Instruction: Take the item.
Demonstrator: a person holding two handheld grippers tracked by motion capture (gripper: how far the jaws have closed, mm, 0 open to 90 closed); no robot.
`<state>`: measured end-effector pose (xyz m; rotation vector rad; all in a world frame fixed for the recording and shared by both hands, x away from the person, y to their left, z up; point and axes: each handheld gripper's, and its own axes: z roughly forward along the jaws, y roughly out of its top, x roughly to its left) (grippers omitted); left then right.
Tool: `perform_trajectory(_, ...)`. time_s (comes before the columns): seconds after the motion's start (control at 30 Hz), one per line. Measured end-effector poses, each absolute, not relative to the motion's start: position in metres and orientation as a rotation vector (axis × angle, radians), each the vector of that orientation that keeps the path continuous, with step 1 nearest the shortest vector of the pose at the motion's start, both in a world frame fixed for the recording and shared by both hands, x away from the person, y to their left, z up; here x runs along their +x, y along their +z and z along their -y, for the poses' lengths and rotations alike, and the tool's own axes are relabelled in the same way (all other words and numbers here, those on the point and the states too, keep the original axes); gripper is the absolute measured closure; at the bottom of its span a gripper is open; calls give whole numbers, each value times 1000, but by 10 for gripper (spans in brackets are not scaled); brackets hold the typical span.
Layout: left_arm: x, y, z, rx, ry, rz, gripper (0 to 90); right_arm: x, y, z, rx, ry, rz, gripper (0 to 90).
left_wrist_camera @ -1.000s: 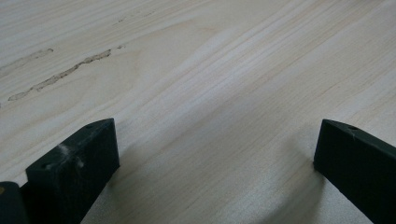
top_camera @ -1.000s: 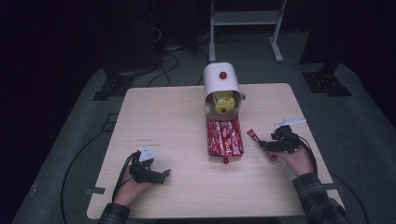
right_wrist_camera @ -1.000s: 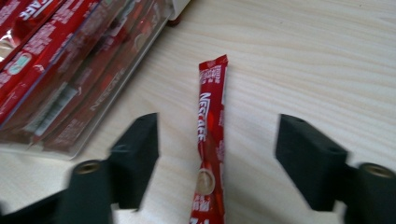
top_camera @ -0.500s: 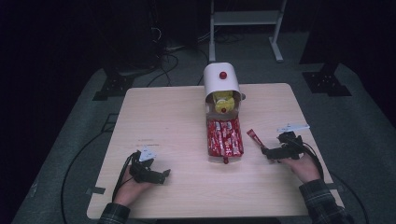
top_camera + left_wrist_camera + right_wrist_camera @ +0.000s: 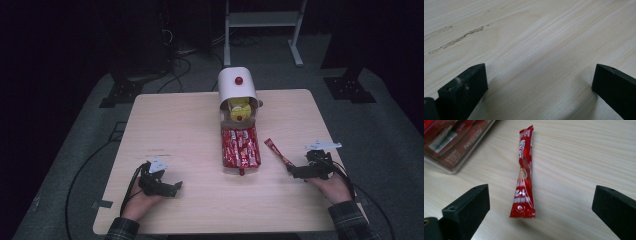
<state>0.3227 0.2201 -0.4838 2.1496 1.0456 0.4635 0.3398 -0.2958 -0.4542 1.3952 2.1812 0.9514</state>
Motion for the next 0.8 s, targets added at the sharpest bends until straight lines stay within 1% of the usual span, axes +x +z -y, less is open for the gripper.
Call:
perform_trajectory(0.53, 323, -484, -220, 2155, 463, -1043, 0, 313, -474, 312, 1401, 898, -2166, 8)
perform_trajectory(0.8, 323, -484, -220, 2155, 463, -1043, 0, 308, -484, 314, 1405, 861, -2194, 4)
